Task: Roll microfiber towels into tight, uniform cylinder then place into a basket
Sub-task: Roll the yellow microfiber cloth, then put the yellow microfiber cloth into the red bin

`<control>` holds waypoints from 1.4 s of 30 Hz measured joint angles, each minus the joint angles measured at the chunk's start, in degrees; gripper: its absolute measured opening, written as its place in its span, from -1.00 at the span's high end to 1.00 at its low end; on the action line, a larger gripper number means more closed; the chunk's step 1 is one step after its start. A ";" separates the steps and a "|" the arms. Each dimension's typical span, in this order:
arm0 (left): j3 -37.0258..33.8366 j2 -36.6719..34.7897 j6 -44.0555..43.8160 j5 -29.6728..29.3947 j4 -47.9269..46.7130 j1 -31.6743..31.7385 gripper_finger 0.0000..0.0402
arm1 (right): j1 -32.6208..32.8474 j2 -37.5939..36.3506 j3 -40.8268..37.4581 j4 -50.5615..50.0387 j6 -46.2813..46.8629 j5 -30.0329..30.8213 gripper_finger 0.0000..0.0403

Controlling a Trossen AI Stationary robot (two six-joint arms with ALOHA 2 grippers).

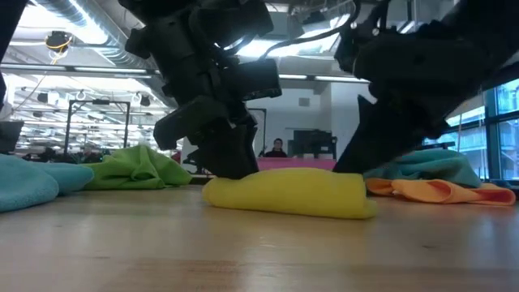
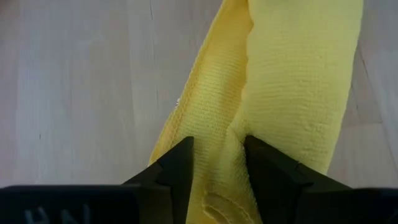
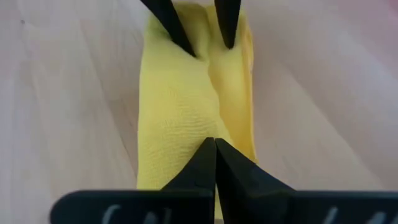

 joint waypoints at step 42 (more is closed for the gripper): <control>-0.13 -4.82 21.98 -16.54 -0.39 -11.16 -0.21 | -2.98 -0.19 -3.20 4.47 0.51 -8.32 0.96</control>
